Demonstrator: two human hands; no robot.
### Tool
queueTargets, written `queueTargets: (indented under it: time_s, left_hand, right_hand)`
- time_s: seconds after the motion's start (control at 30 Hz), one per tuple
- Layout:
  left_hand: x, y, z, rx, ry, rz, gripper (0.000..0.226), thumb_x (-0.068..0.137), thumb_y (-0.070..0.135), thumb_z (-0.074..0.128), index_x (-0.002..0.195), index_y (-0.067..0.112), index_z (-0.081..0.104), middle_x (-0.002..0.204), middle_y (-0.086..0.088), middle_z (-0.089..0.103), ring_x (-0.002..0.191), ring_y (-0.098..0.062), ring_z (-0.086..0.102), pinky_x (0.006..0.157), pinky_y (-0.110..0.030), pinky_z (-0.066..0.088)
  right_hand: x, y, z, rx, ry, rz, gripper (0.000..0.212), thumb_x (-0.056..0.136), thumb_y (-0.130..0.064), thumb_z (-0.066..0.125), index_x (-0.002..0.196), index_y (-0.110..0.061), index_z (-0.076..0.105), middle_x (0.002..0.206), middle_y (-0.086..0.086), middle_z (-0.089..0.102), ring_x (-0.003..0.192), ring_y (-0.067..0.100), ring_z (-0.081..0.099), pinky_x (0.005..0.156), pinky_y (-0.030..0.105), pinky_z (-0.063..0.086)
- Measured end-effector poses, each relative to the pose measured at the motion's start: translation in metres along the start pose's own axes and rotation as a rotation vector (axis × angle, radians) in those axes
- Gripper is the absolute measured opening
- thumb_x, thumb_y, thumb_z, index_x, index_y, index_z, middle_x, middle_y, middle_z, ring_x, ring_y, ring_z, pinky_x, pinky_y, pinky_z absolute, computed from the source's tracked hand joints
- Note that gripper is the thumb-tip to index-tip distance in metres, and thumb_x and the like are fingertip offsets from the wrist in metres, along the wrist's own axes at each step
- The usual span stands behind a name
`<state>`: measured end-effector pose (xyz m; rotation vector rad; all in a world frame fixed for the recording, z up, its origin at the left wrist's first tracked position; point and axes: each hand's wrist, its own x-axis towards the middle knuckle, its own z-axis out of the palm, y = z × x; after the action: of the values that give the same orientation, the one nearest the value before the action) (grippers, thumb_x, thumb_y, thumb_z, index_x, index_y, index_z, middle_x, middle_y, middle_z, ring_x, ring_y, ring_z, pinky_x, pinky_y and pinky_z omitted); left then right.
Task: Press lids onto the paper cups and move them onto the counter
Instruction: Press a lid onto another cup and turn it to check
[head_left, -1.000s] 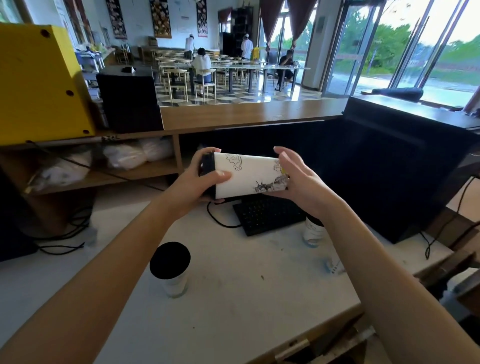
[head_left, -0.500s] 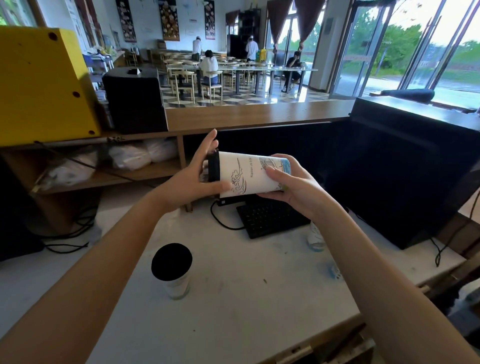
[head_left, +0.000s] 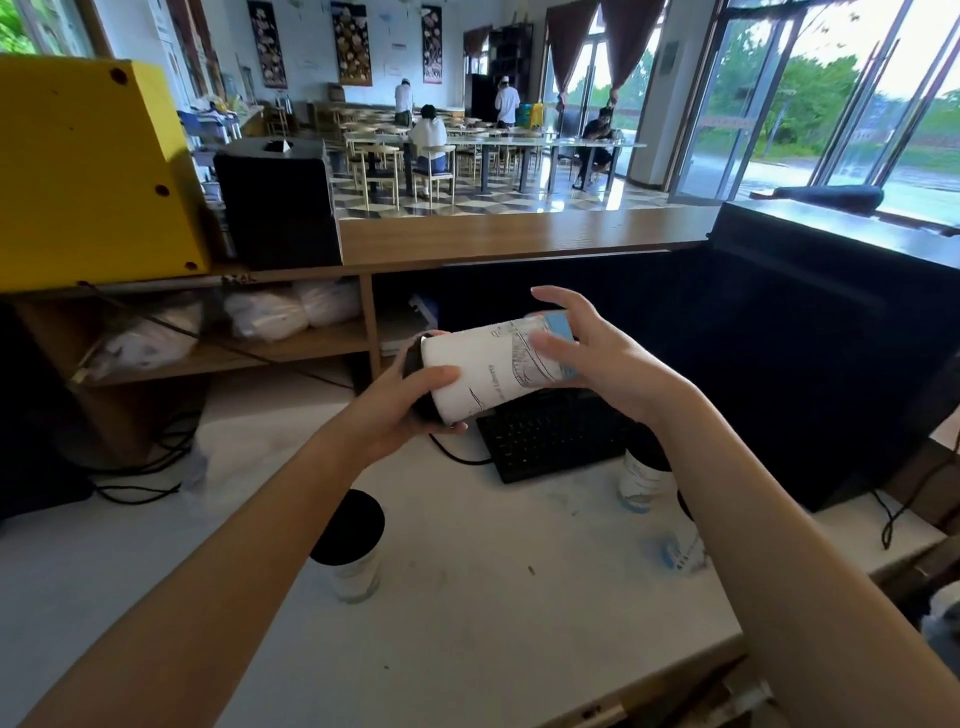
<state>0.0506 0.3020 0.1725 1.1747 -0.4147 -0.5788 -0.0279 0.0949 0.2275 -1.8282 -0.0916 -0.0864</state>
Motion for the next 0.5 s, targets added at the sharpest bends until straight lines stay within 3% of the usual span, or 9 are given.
queueTargets:
  time_s: [0.07, 0.13, 0.2, 0.3, 0.43, 0.5]
  left_hand:
    - [-0.001, 0.001, -0.001, 0.164, 0.008, 0.112, 0.055, 0.065, 0.017, 0.073, 0.111, 0.037, 0.049, 0.116, 0.000, 0.052, 0.093, -0.025, 0.063, 0.062, -0.035, 0.058]
    - [-0.004, 0.004, -0.001, 0.393, 0.032, 0.246, 0.063, 0.060, 0.026, 0.078, 0.111, 0.046, 0.046, 0.122, 0.006, 0.047, 0.105, -0.019, 0.056, 0.071, -0.031, 0.058]
    - [-0.005, 0.009, -0.001, 0.599, 0.052, 0.391, 0.069, 0.063, 0.028, 0.079, 0.115, 0.049, 0.040, 0.127, 0.006, 0.043, 0.114, -0.014, 0.051, 0.080, -0.027, 0.056]
    - [-0.003, 0.013, -0.004, 0.826, 0.026, 0.568, 0.080, 0.062, 0.035, 0.078, 0.126, 0.052, 0.032, 0.139, 0.002, 0.036, 0.128, -0.016, 0.042, 0.095, -0.022, 0.047]
    - [-0.004, 0.022, -0.005, 0.829, -0.046, 0.444, 0.099, 0.064, 0.039, 0.080, 0.133, 0.063, 0.013, 0.150, 0.008, 0.026, 0.132, -0.004, 0.036, 0.100, -0.016, 0.040]
    - [-0.003, 0.026, -0.006, 0.649, -0.025, 0.257, 0.090, 0.069, 0.051, 0.075, 0.134, 0.061, 0.012, 0.152, 0.007, 0.026, 0.131, -0.011, 0.039, 0.101, -0.031, 0.043]
  right_hand:
    - [0.002, 0.006, -0.001, 0.028, 0.031, 0.136, 0.050, 0.091, -0.051, 0.048, 0.133, -0.027, 0.040, 0.123, 0.003, 0.058, 0.104, 0.016, 0.063, 0.085, 0.041, 0.058]
    - [0.004, 0.012, 0.000, 0.044, 0.013, 0.243, 0.056, 0.087, -0.063, 0.041, 0.128, -0.025, 0.045, 0.118, 0.007, 0.062, 0.102, 0.023, 0.066, 0.083, 0.047, 0.058]
    - [0.005, 0.017, 0.003, 0.089, -0.028, 0.291, 0.057, 0.086, -0.066, 0.040, 0.126, -0.026, 0.048, 0.112, 0.012, 0.064, 0.095, 0.029, 0.069, 0.082, 0.049, 0.057]
    - [0.003, 0.022, 0.003, 0.234, -0.033, 0.223, 0.049, 0.091, -0.049, 0.049, 0.130, -0.019, 0.046, 0.109, 0.012, 0.063, 0.091, 0.028, 0.068, 0.081, 0.046, 0.058]
    - [0.000, 0.029, 0.001, 0.429, -0.027, 0.063, 0.047, 0.087, -0.027, 0.060, 0.129, -0.013, 0.043, 0.115, 0.008, 0.062, 0.102, 0.026, 0.066, 0.080, 0.041, 0.057]
    - [-0.001, 0.031, 0.002, 0.458, -0.055, 0.015, 0.046, 0.086, -0.017, 0.064, 0.127, -0.016, 0.043, 0.116, 0.009, 0.061, 0.105, 0.026, 0.065, 0.082, 0.042, 0.057]
